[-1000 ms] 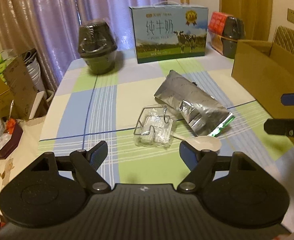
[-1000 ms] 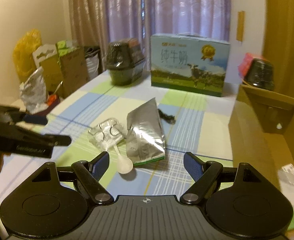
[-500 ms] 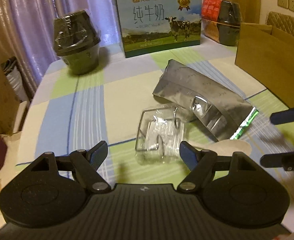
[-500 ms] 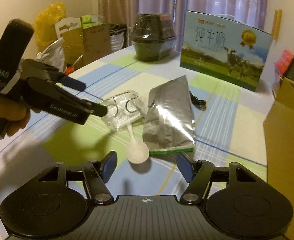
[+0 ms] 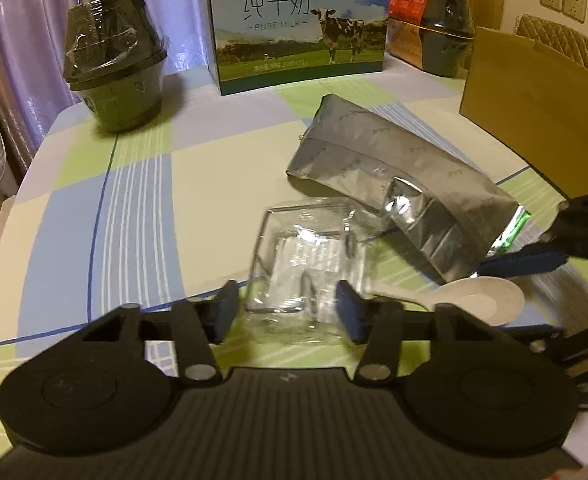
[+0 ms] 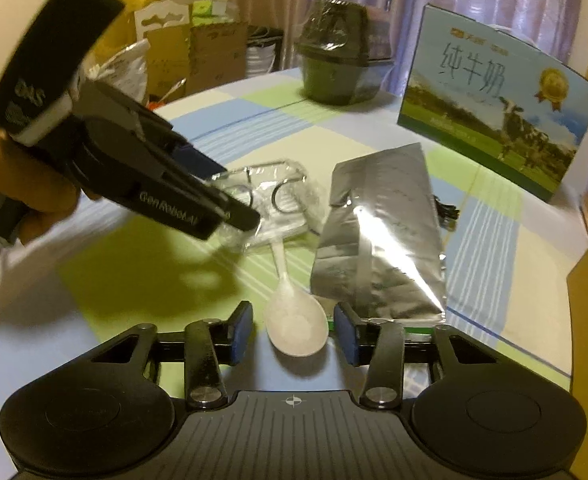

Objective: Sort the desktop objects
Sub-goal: 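Grasp the white spoon with the right tool while the left tool grasps the stick packet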

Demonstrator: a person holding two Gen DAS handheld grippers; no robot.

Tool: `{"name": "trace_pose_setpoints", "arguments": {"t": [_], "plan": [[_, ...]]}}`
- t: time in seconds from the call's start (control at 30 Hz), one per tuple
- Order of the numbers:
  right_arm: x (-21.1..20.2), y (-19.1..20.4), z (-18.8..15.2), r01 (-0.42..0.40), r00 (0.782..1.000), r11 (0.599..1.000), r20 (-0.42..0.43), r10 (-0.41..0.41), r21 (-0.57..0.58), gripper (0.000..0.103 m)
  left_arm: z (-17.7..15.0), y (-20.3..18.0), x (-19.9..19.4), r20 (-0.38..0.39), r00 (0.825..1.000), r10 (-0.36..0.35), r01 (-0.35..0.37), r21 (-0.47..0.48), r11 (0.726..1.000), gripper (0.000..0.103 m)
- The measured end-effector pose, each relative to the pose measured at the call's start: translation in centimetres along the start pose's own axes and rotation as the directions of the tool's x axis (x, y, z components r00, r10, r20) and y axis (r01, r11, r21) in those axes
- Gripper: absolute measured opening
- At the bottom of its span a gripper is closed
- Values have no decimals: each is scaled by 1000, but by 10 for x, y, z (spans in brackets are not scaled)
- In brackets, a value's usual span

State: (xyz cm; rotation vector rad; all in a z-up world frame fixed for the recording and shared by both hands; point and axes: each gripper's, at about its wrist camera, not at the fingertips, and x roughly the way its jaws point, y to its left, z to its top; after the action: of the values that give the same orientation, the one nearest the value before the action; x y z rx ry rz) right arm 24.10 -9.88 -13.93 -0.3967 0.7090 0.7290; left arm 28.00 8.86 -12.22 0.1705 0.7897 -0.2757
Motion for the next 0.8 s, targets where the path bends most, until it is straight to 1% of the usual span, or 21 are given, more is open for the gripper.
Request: {"name": "trace_pose_setpoints", "arguments": {"t": [0.03,0.17,0.3,0.4,0.5,0.67,0.73,0.77,0.8], "plan": [[2,1,-1,5,1000,1000,-7,-5,-1,30,0,-2,-1,-4,1000,6,-6,5,1000,41],[-1,-1,-2,6,1000,1000,-20,-5,31,30,-4,-10,-8,-26,1000,0,0,11,1000,38],[-15,-3,-7,9,999,996,-40,-6,92,30,-9,-22,-24,-70,997,-13,14,15,1000,36],[-30,-4,-15,39,997,987,-66,-29,155,30,-12,-34,-36,-117,993,-16,17,9,1000,36],[-48,-3,-28,79,994,973,-94,-60,218,30,-19,-48,-51,-141,990,-23,26,19,999,36],[-83,2,-51,140,988,944,-104,-114,298,30,-47,-71,-76,-134,990,-50,47,-24,999,36],[-94,5,-59,154,987,935,-98,-128,321,30,-59,-82,-84,-124,991,-59,55,-37,998,41],[-98,7,-63,158,986,931,-96,-134,328,30,-62,-86,-87,-117,992,-53,49,-37,998,53],[-101,8,-66,160,986,928,-93,-137,335,30,-66,-90,-90,-111,993,-41,38,-32,999,58]]}}
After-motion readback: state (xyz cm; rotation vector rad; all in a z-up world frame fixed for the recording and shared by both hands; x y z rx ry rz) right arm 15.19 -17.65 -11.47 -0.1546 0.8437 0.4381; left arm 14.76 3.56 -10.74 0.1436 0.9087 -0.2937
